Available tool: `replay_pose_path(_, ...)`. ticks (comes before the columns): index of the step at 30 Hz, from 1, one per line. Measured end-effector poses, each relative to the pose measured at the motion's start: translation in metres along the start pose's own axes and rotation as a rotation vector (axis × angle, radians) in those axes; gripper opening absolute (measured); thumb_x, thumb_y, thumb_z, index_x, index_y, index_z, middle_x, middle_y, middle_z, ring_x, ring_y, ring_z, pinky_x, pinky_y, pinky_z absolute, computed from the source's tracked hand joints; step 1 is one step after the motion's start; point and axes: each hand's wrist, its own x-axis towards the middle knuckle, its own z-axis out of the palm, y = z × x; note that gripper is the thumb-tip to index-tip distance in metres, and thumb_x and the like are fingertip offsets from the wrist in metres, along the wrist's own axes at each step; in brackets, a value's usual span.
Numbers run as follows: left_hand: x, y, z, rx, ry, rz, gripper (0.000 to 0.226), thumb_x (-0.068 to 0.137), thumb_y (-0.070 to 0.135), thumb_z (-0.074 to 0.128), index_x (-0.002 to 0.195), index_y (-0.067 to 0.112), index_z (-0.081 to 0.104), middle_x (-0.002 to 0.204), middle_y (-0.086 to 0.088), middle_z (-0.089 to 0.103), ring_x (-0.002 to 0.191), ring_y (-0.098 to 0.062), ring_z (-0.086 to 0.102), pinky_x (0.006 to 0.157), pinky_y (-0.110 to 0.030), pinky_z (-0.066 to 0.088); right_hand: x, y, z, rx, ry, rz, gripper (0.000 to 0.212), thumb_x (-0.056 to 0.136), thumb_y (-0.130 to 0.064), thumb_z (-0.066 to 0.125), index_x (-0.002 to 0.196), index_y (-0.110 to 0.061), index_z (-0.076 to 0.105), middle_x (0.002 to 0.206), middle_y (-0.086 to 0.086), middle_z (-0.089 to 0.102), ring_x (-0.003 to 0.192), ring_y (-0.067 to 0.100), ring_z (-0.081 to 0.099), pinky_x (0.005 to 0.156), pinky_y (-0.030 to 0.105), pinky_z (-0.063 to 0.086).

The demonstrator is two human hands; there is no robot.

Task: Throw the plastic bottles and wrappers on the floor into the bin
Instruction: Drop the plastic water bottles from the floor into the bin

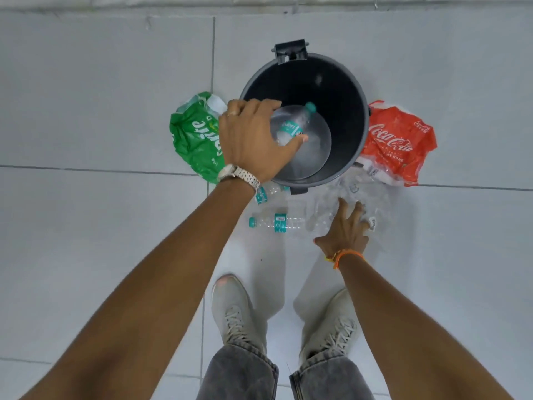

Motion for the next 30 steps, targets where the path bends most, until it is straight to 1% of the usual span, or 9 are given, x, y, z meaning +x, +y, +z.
replay_pose_path(3, -0.009, -0.007, 0.010, -0.083, 0.130, -0.086, 0.061, 0.074, 0.051, 0.068, 0.126, 0.020, 0.061, 0.128, -0.007, 0.056, 0.115, -0.028, 0.050, 0.093, -0.040, 0.043, -0.019, -0.003, -0.001, -0.039, 0.237, -0.276, 0.085, 0.060, -0.019, 0.078, 0.139, -0.021, 0.046, 0.149, 0.014, 0.041, 0.126, 0.044, 0.048, 0.096, 0.048, 0.049)
replay_pose_path(5, -0.017, -0.013, 0.014, -0.074, 0.116, -0.173, 0.064, 0.080, 0.042, 0.066, 0.137, 0.018, 0.052, 0.140, -0.011, 0.047, 0.122, -0.031, 0.045, 0.099, -0.042, 0.041, -0.028, -0.013, 0.002, -0.057, 0.247, -0.528, 0.072, 0.062, -0.011, 0.075, 0.131, -0.017, 0.057, 0.140, 0.012, 0.052, 0.121, 0.037, 0.054, 0.096, 0.044, 0.049)
replay_pose_path(9, -0.025, -0.027, 0.025, -0.041, -0.011, -0.217, 0.064, 0.090, 0.041, 0.058, 0.149, 0.026, 0.039, 0.152, -0.012, 0.037, 0.128, -0.036, 0.040, 0.101, -0.052, 0.041, -0.026, -0.045, 0.013, -0.198, 0.128, -0.737, 0.083, 0.071, -0.003, 0.076, 0.146, -0.025, 0.046, 0.157, 0.015, 0.039, 0.139, 0.043, 0.043, 0.108, 0.050, 0.046)
replay_pose_path(13, -0.025, -0.036, 0.035, -0.085, -0.092, -0.228, 0.064, 0.094, 0.046, 0.045, 0.153, 0.025, 0.031, 0.159, -0.008, 0.029, 0.134, -0.036, 0.036, 0.102, -0.055, 0.040, -0.012, -0.064, 0.020, -0.354, 0.005, -0.707, 0.058, 0.097, -0.010, 0.056, 0.150, -0.030, 0.041, 0.167, 0.015, 0.017, 0.149, 0.047, 0.023, 0.119, 0.056, 0.029)
replay_pose_path(20, -0.023, -0.041, 0.040, -0.129, -0.114, -0.192, 0.064, 0.097, 0.049, 0.029, 0.154, 0.021, 0.025, 0.163, -0.006, 0.026, 0.141, -0.034, 0.033, 0.109, -0.052, 0.040, -0.006, -0.068, 0.031, -0.435, 0.009, -0.646, 0.057, 0.087, -0.023, 0.071, 0.139, -0.015, 0.052, 0.160, 0.014, 0.025, 0.142, 0.038, 0.034, 0.111, 0.050, 0.039)
replay_pose_path(23, -0.021, -0.042, 0.040, -0.164, -0.118, -0.176, 0.061, 0.099, 0.042, 0.035, 0.155, 0.019, 0.025, 0.163, -0.007, 0.025, 0.143, -0.033, 0.032, 0.113, -0.049, 0.035, -0.031, -0.067, 0.015, -0.284, 0.057, -0.609, 0.055, 0.079, -0.030, 0.071, 0.130, -0.013, 0.059, 0.143, 0.010, 0.047, 0.124, 0.032, 0.052, 0.101, 0.043, 0.048)
replay_pose_path(25, -0.021, -0.044, 0.040, -0.210, -0.145, -0.166, 0.061, 0.100, 0.035, 0.040, 0.155, 0.019, 0.023, 0.165, -0.006, 0.020, 0.145, -0.032, 0.029, 0.118, -0.047, 0.027, -0.066, -0.059, -0.010, -0.125, 0.093, -0.589, 0.051, 0.069, -0.040, 0.067, 0.115, -0.018, 0.065, 0.114, 0.001, 0.062, 0.101, 0.024, 0.063, 0.086, 0.036, 0.051)
replay_pose_path(27, -0.022, -0.045, 0.038, -0.259, -0.178, -0.169, 0.063, 0.099, 0.029, 0.044, 0.157, 0.021, 0.020, 0.166, -0.003, 0.014, 0.148, -0.029, 0.024, 0.120, -0.040, 0.015, -0.109, -0.043, -0.046, 0.066, 0.185, -0.549, 0.050, 0.058, -0.047, 0.069, 0.103, -0.025, 0.067, 0.092, -0.010, 0.064, 0.083, 0.016, 0.064, 0.074, 0.030, 0.048)
replay_pose_path(30, -0.020, -0.046, 0.028, -0.307, -0.210, -0.152, 0.068, 0.098, 0.019, 0.048, 0.158, 0.023, 0.017, 0.167, -0.001, 0.009, 0.150, -0.024, 0.017, 0.118, -0.030, 0.001, -0.157, -0.024, -0.117, 0.383, 0.423, -0.383, 0.055, 0.046, -0.048, 0.078, 0.097, -0.032, 0.069, 0.081, -0.021, 0.058, 0.075, 0.018, 0.064, 0.070, 0.036, 0.051)
